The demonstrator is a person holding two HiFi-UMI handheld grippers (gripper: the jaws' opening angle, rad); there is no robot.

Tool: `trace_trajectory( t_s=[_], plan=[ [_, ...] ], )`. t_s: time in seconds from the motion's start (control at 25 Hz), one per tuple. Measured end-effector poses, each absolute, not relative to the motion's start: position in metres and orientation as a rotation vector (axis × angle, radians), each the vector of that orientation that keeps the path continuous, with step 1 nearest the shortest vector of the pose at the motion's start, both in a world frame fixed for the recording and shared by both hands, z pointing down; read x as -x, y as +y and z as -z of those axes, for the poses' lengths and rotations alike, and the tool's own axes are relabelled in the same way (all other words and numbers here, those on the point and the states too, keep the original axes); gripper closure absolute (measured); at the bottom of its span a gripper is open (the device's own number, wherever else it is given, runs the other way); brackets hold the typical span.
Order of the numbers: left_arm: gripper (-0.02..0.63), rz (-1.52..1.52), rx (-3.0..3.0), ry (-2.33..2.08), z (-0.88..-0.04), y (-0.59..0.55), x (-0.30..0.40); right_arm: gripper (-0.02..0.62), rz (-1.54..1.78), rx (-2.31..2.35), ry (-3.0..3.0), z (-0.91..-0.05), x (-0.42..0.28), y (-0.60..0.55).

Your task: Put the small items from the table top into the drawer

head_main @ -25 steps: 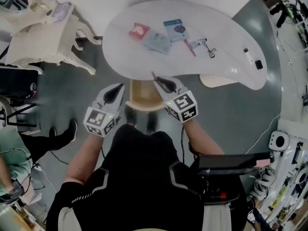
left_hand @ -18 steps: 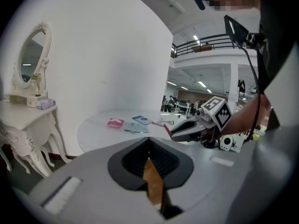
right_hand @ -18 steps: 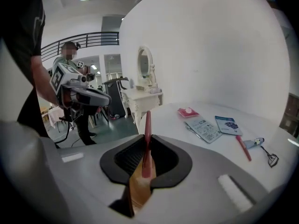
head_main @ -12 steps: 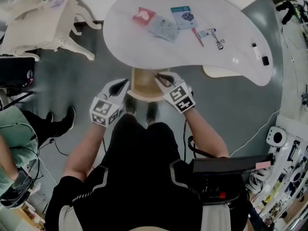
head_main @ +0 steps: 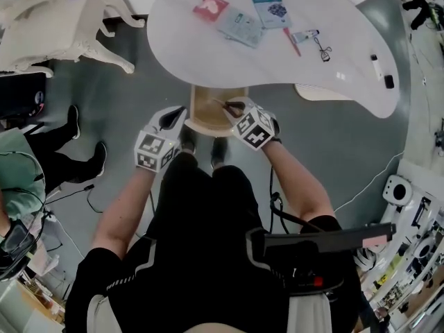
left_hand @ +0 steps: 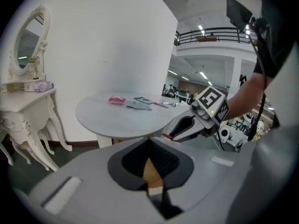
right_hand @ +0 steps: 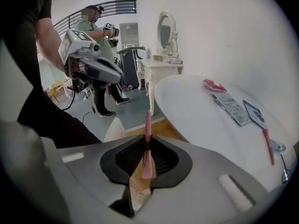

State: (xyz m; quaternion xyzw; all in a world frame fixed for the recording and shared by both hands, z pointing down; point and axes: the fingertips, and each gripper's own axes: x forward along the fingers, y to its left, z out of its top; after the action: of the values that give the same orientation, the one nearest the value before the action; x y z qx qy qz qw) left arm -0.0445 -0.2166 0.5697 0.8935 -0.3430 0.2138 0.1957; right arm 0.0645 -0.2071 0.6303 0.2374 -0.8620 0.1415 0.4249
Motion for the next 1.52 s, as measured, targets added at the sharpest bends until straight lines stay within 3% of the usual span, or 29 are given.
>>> trace_trajectory(
  t_s=[0.56, 1.52],
  plan=[
    [0.606, -0.63, -2.467, -0.962, -0.594, -0.225, 0.05, 0.546, -0.353, -0.512, -2.04, -0.683, -0.056, -0.218],
    [0.606, -0.655, -2.455, -0.99, -0.635, -0.239, 0.066, 0.546, -0.044, -0.191, -1.852, -0.775, -0.034, -0.222]
  ],
)
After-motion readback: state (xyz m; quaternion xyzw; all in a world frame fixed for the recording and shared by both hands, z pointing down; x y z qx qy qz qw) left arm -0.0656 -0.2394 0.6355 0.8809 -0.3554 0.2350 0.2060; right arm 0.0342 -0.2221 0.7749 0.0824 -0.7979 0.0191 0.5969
